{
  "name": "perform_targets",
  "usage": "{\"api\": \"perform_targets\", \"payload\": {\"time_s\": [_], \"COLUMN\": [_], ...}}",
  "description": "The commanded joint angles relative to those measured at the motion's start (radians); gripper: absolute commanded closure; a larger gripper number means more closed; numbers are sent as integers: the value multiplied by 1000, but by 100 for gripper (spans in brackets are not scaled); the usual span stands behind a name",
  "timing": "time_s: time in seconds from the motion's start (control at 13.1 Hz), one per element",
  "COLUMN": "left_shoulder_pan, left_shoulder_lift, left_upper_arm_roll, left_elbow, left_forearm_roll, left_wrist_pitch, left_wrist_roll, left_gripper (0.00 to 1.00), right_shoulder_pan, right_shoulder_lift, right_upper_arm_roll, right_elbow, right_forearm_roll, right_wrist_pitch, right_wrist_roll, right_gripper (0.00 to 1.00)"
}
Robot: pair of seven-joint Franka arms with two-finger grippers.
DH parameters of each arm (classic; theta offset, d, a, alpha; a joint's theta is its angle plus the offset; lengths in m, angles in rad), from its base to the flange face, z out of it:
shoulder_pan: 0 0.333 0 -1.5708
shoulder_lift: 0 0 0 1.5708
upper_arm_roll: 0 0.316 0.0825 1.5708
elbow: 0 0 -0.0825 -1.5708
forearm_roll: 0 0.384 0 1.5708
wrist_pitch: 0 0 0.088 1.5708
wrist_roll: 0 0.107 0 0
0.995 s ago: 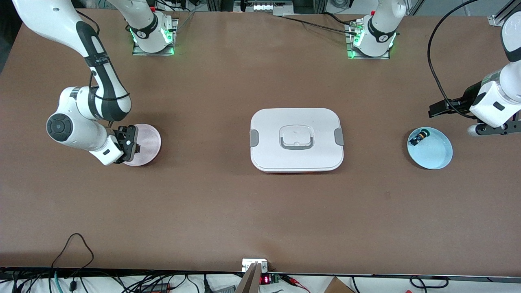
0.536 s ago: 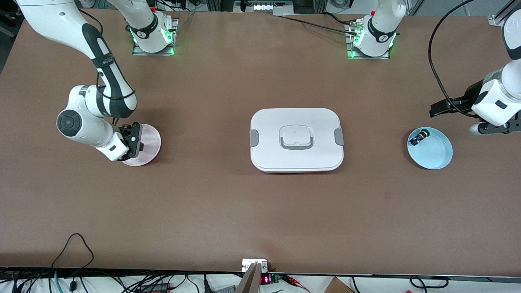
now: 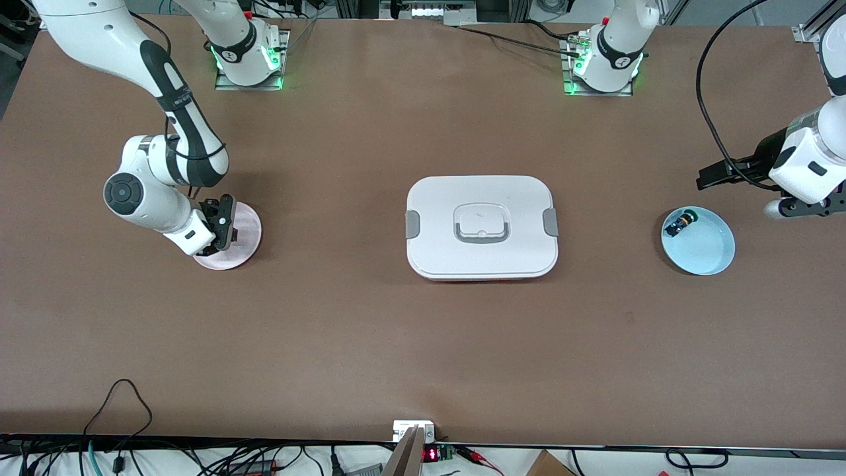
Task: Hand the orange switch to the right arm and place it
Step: 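Lower the orange switch onto the white plate with the right gripper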
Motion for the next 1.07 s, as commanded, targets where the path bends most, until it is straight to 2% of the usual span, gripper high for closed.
{"api": "perform_targets", "payload": {"time_s": [0.0, 0.15, 0.23, 0.31, 0.38, 0.54, 0.77, 0.99], "left_shoulder_pan": [3, 3, 1, 1, 4, 34, 32, 20], "left_shoulder_lift": [-15, -16, -18, -15, -10, -7, -1, 13], "left_upper_arm_roll": [1, -1, -7, -7, 1, 2, -7, -12], "left_elbow": [1, 17, 28, 40, 65, 113, 119, 119], "left_forearm_roll": [-18, -18, -15, -12, -17, -20, -17, -20], "left_wrist_pitch": [-5, -8, -11, -12, -11, -11, -6, -5], "left_wrist_roll": [-6, -8, -21, -24, -23, -12, -11, -12], "left_gripper": [0, 0, 0, 0, 0, 0, 0, 0], "right_shoulder_pan": [0, 0, 0, 0, -2, -2, -5, -5], "right_shoulder_lift": [-15, -16, -18, -22, -27, -36, -61, -90], "right_upper_arm_roll": [2, 2, 2, 2, 2, 2, 2, 2], "right_elbow": [-33, -39, -39, -38, -38, -35, -19, 39], "right_forearm_roll": [-14, -14, -13, -13, -8, -3, -3, -2], "right_wrist_pitch": [38, 37, 37, 32, 31, 28, 17, -98], "right_wrist_roll": [-14, -14, -14, 1, 7, 36, 111, 209], "right_gripper": [80, 79, 72, 32, 0, 0, 0, 0]}}
